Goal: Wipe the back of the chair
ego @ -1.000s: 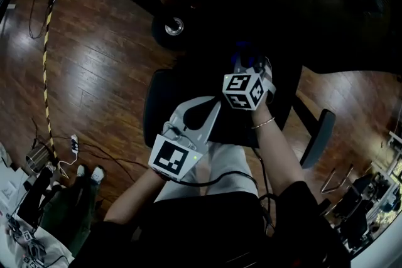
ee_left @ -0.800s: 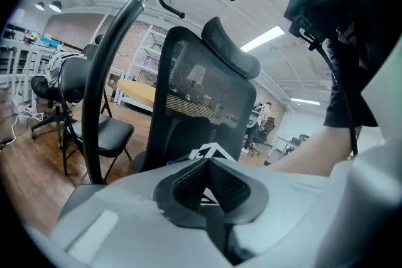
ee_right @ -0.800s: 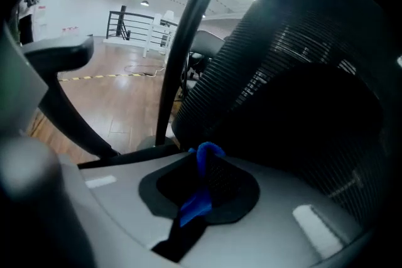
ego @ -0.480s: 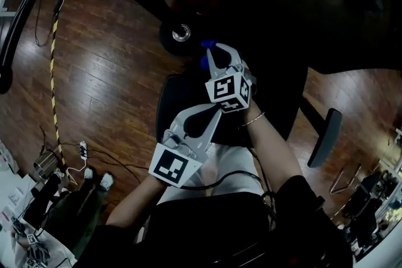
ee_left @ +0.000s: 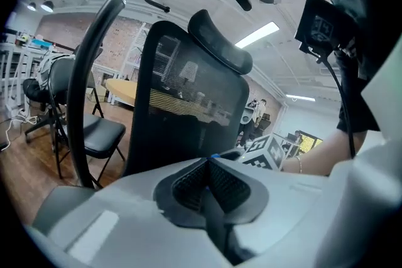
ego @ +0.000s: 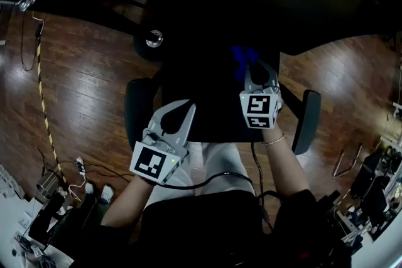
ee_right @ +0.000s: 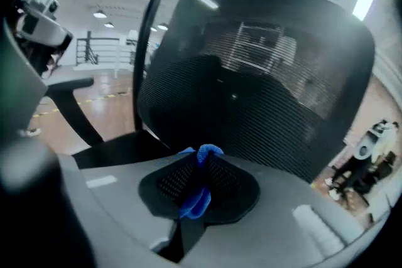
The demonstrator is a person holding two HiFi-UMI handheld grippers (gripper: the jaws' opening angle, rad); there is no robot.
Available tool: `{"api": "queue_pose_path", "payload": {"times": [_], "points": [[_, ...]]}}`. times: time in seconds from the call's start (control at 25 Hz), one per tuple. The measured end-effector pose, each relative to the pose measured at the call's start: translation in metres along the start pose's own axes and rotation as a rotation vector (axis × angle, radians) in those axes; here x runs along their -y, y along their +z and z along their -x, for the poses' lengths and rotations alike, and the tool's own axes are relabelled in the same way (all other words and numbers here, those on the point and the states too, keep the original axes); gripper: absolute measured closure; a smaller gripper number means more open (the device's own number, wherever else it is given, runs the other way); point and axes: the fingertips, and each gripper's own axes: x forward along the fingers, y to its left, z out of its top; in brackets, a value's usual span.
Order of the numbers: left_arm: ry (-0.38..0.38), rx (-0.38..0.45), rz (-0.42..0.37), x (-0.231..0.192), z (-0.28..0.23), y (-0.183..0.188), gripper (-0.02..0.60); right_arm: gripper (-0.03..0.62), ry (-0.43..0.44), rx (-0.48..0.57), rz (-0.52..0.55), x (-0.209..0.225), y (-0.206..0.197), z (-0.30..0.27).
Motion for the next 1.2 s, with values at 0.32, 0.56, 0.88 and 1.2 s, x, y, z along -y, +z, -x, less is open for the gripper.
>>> {"api": "queue_pose_path", "payload": {"times": [0.32,0.56,0.88,1.2], "points": [[-0.031,-0.053,-0.063,0.043,-0.054,-0.02,0.574,0.56,-0.309,-0.309,-0.133,0.115,-0.122,-0.032],[0.021,-0.041,-0.026,0.045,-0.062,-0.035,0.574,0.56,-0.088,-0.215,0.033,0.077,-0.102,-0.073],[0.094,-0.003,0.029,0.008,-0.027,-0.039,0.574,0.559,0.017,-0.112,0.081,0.006,-0.052,-0.099],[0.081,0.039,0.059,-0.03,0.011,-0.021,0.574,0.56,0.216,0.042,0.218,-0.129,0.034,-0.123]]}}
